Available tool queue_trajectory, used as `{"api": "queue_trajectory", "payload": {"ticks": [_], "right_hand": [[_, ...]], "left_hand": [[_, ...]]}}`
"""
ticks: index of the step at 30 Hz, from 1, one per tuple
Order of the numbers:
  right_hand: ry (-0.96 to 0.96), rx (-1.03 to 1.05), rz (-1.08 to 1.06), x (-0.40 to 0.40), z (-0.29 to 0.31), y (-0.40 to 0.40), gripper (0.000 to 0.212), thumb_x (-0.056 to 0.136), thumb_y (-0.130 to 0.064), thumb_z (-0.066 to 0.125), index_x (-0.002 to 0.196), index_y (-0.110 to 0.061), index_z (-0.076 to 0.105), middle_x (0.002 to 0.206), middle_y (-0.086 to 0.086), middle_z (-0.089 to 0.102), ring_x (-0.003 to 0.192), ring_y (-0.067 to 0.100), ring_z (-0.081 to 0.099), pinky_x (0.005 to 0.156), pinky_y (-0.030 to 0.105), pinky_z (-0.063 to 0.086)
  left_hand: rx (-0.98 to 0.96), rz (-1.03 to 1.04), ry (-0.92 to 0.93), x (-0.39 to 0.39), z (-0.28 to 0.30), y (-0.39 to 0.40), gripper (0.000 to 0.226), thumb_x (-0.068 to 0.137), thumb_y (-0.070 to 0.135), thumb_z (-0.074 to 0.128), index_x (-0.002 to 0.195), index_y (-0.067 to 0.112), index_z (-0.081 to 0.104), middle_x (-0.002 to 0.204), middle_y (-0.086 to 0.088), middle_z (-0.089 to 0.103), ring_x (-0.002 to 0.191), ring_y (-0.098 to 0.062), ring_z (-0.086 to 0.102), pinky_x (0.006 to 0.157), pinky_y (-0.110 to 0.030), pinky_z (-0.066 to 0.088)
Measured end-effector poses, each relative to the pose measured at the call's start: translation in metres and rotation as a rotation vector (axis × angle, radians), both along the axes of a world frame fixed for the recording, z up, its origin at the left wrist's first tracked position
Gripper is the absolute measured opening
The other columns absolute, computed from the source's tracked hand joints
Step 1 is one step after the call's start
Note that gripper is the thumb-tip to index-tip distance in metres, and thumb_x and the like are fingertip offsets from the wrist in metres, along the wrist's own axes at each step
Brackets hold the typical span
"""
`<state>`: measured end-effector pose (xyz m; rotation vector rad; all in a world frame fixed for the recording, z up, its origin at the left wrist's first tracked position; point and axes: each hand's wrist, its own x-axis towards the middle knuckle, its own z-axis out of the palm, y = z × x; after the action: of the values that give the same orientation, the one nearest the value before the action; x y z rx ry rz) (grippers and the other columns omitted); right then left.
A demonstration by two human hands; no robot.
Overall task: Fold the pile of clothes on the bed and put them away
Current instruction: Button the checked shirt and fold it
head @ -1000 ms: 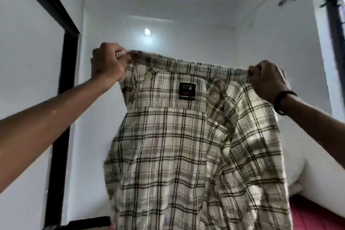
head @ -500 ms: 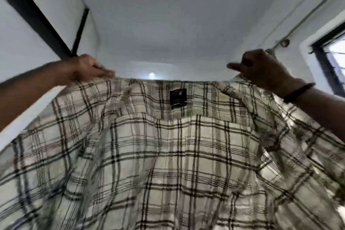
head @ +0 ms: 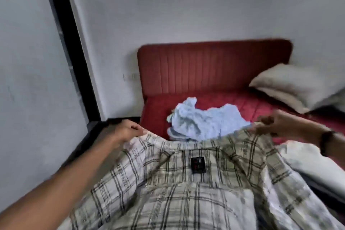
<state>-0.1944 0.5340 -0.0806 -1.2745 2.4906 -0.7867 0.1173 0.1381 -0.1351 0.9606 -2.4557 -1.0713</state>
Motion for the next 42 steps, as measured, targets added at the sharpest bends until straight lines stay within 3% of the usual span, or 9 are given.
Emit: {"api": "queue_trajectory", "payload": {"ticks": [3,5,7,10,18,24,27,34,42], "right_hand": [[0.016,0.014,-0.093,-0.022,-0.084,-0.012,0.031,0.075,-0.060,0.083,0.062,-0.034,0.072,0.051,-0.008,0.052,0.049,0.005,0.042,0.048,0.030,0.039],[0.075,0.016,-0.205,-0.055,-0.142,-0.032,0.024,0.078,-0.044,0.082,0.059,-0.047,0.068,0.046,-0.013,0.056,0.043,0.005,0.044,0.048,0.032,0.040],[0.100,-0.013,-0.364,-0.082,-0.181,-0.055,0.030,0.087,-0.029,0.079,0.060,-0.030,0.067,0.043,-0.009,0.055,0.044,0.012,0.047,0.049,0.033,0.039],[0.162,-0.070,-0.536,-0.107,-0.197,-0.092,0.038,0.092,-0.039,0.069,0.068,-0.010,0.063,0.061,0.011,0.064,0.061,0.026,0.062,0.058,0.039,0.047],[0.352,-0.093,-0.602,-0.059,-0.172,-0.119,0.040,0.088,-0.037,0.069,0.069,-0.003,0.059,0.067,0.022,0.060,0.066,0.042,0.063,0.059,0.040,0.048],[-0.492,-0.132,-0.358,0.087,-0.235,-0.079,0.021,0.102,-0.022,0.062,0.086,-0.008,0.064,0.061,0.006,0.072,0.049,0.010,0.068,0.043,0.024,0.047],[-0.835,-0.271,-0.388,0.109,-0.263,-0.079,0.020,0.100,-0.022,0.066,0.094,-0.004,0.060,0.076,0.015,0.077,0.069,0.030,0.077,0.073,0.050,0.063],[-0.913,-0.389,-0.435,0.093,-0.293,-0.090,0.024,0.091,-0.018,0.077,0.095,0.002,0.064,0.068,0.018,0.071,0.055,0.028,0.061,0.056,0.037,0.051],[-0.991,-0.457,-0.439,0.092,-0.300,-0.094,0.014,0.082,-0.005,0.078,0.077,-0.015,0.070,0.066,0.021,0.070,0.054,0.028,0.063,0.051,0.030,0.054]], "left_hand": [[0.001,-0.025,-0.012,-0.017,-0.057,-0.006,0.029,0.045,0.070,0.089,0.060,0.049,0.075,0.064,0.023,0.071,0.060,0.008,0.063,0.059,-0.016,0.047],[-0.058,-0.042,-0.039,-0.041,-0.095,-0.018,0.019,0.068,0.053,0.089,0.064,0.041,0.074,0.067,0.031,0.069,0.067,0.010,0.064,0.068,-0.025,0.052],[-0.155,-0.033,-0.013,-0.073,-0.123,-0.033,0.012,0.080,0.044,0.081,0.075,0.034,0.075,0.072,0.030,0.070,0.073,0.008,0.065,0.068,-0.023,0.048],[-0.286,0.059,0.073,-0.125,-0.133,-0.059,0.042,0.080,0.053,0.063,0.091,0.017,0.081,0.092,0.009,0.076,0.087,-0.011,0.068,0.071,-0.025,0.047],[-0.565,0.178,0.188,-0.166,-0.101,-0.007,0.017,0.084,0.027,0.064,0.087,0.020,0.080,0.080,0.002,0.078,0.070,-0.022,0.070,0.065,-0.037,0.057],[-0.308,0.111,0.118,-0.117,-0.167,0.127,0.027,0.080,0.027,0.085,0.079,0.024,0.058,0.066,0.013,0.066,0.063,-0.011,0.065,0.063,-0.029,0.052],[-0.151,0.038,0.077,-0.117,-0.190,0.155,0.030,0.077,0.035,0.089,0.076,0.027,0.060,0.064,0.018,0.063,0.056,0.004,0.060,0.055,-0.019,0.050],[0.183,-0.103,-0.132,-0.132,-0.228,0.152,0.013,0.081,0.028,0.088,0.084,0.025,0.077,0.069,0.015,0.071,0.064,0.003,0.068,0.055,-0.013,0.054],[-0.087,-0.133,-0.231,-0.130,-0.225,0.159,0.016,0.085,0.037,0.083,0.095,0.033,0.071,0.076,0.021,0.065,0.066,0.004,0.061,0.061,-0.012,0.052]]}}
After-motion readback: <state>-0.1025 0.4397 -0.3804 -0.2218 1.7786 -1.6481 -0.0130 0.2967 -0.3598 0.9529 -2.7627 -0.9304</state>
